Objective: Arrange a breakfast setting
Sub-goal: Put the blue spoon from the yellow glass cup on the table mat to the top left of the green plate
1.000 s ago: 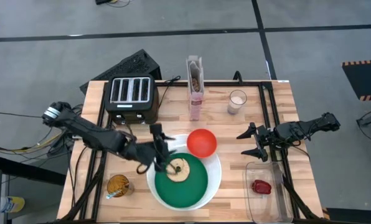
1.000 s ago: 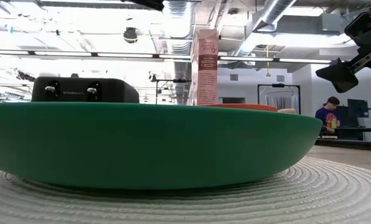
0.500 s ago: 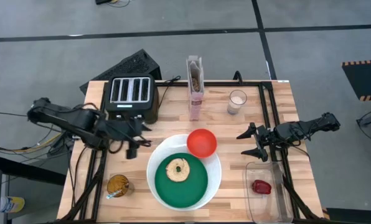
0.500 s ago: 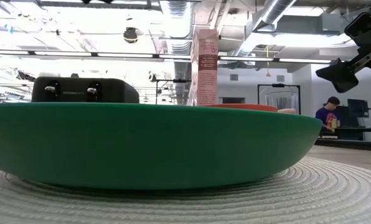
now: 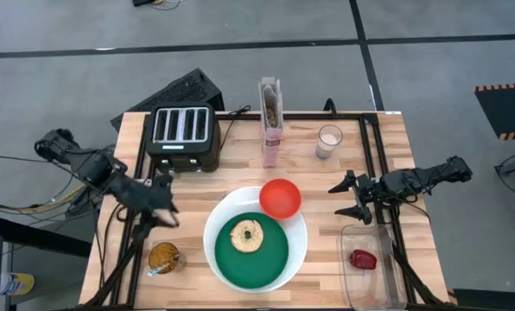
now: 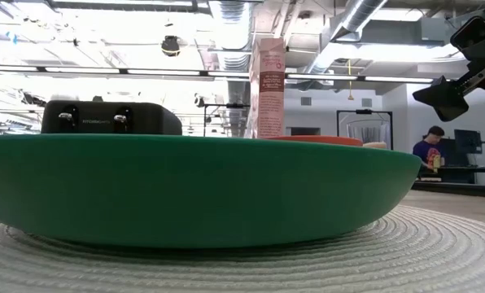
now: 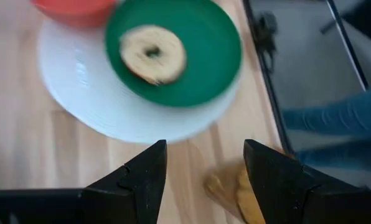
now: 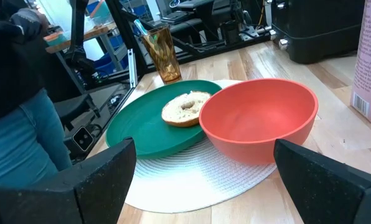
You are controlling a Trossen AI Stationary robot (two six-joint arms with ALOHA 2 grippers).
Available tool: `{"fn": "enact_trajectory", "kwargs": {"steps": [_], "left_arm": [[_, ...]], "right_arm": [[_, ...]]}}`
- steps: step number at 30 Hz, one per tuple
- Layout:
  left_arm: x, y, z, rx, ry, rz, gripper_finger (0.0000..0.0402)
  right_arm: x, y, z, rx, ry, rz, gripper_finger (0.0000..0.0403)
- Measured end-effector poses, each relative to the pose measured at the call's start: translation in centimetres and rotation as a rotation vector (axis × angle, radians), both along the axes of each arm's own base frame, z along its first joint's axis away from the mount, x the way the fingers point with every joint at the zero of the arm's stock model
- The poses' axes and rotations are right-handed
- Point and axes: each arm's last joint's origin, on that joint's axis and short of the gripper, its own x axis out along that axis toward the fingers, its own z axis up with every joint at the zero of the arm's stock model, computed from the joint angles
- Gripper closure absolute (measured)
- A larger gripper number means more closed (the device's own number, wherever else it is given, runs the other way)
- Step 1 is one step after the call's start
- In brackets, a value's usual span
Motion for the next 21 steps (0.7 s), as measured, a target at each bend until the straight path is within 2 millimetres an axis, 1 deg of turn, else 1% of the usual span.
{"fn": "enact_trajectory", "kwargs": {"steps": [5,11,21], "left_arm": [[-1.3,-2.2,-0.2,-0.015,0.028,-0.064,0.0203],[-2.4,-4.8,-0.8,0.004,0.06,-0.12,0.0203],[-3.0,-8.0,-1.9,-0.01,0.122,-0.095,0.0203]], "right_arm": [[0.0,0.0,0.0,0.0,0.0,0.0,0.0003],[0.0,0.0,0.0,0.0,0.0,0.0,0.0003],[0.0,0.0,0.0,0.0,0.0,0.0,0.0003]]}}
